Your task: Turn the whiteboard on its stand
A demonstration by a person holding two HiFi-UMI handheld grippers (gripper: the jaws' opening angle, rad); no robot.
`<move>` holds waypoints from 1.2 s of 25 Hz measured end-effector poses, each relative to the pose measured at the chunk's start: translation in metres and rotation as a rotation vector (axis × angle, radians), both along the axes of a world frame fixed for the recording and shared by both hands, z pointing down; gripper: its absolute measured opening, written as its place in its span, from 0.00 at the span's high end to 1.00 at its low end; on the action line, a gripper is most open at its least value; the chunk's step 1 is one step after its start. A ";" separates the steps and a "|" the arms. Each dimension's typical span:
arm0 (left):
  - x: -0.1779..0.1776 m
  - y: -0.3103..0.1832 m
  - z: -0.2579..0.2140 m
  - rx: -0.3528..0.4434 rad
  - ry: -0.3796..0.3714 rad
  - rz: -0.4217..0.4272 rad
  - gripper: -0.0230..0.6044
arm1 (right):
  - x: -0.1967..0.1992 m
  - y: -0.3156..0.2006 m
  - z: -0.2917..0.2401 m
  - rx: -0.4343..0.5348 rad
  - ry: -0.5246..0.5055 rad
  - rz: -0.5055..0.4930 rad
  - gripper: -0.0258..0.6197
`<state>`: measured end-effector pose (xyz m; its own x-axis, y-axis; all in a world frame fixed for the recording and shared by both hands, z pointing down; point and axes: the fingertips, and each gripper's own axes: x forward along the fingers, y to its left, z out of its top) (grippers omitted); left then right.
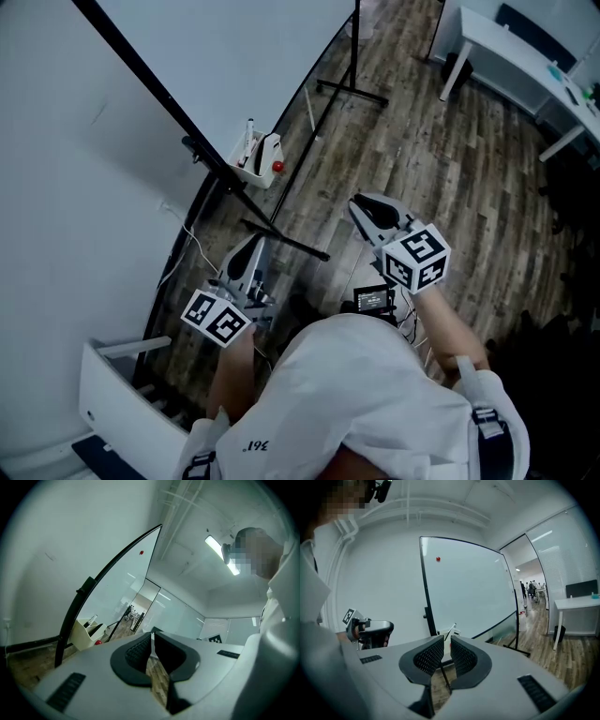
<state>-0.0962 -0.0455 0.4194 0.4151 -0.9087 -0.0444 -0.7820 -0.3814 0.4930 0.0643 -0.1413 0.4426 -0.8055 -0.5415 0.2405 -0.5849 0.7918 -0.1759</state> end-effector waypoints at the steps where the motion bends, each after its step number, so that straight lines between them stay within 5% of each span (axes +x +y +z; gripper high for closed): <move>1: 0.005 0.004 0.000 -0.002 0.001 0.000 0.92 | 0.005 0.004 -0.001 -0.001 -0.005 -0.002 0.86; 30: 0.070 0.072 0.020 -0.072 0.017 -0.061 0.92 | 0.041 0.063 0.008 -0.004 -0.013 -0.140 0.90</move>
<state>-0.0260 0.0270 0.4393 0.3588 -0.9333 0.0156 -0.7938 -0.2963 0.5312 0.1051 -0.0782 0.4502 -0.8761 -0.4229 0.2315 -0.4666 0.8648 -0.1857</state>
